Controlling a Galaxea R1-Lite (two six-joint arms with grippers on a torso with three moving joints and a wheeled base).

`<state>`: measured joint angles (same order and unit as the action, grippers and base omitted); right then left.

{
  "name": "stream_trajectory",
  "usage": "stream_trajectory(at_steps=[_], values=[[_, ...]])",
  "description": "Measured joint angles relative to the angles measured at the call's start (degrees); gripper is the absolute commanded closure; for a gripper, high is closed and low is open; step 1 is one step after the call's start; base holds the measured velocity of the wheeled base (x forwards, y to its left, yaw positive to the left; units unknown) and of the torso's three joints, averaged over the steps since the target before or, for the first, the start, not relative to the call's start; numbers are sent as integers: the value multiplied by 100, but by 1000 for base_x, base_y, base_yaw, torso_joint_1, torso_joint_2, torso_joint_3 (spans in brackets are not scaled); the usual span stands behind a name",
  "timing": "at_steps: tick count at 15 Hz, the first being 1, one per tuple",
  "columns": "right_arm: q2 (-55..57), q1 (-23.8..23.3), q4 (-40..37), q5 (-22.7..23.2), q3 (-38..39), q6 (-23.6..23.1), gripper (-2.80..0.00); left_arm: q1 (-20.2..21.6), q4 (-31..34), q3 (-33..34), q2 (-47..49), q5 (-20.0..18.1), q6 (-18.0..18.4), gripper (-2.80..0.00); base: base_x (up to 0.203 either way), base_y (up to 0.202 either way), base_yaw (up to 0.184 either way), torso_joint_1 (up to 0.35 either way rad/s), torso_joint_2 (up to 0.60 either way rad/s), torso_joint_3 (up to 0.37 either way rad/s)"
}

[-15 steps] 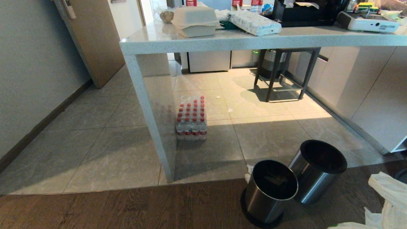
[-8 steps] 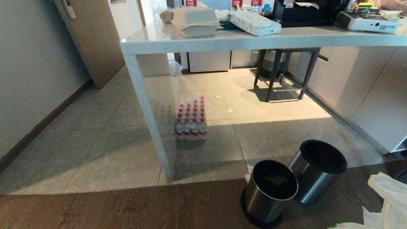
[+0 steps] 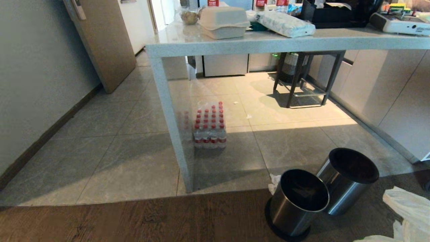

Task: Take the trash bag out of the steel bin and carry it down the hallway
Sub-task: Put the trash bag at the door

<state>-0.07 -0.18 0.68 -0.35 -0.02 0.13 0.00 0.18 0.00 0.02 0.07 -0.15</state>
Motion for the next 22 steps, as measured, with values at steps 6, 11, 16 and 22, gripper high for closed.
stream_trajectory(at_steps=[6, 11, 16, 22], values=[[0, 2, 0, 2, 2, 2, 0, 0, 2, 0, -2, 0, -1, 0, 0, 193, -1, 2, 2, 5], [0, 0, -1, 0, -5, 0, 0, 0, -2, 0, 0, 2, 3, 0, 0, 194, 2, 2, 0, 2], [0, 0, 0, 2, 2, 2, 0, 0, 2, 0, -1, 0, -1, 0, 0, 191, 1, 2, 3, 2], [0, 0, -2, 2, -2, -2, 0, 0, 0, 0, -2, 2, -1, 0, 0, 191, 0, 2, 2, 2]])
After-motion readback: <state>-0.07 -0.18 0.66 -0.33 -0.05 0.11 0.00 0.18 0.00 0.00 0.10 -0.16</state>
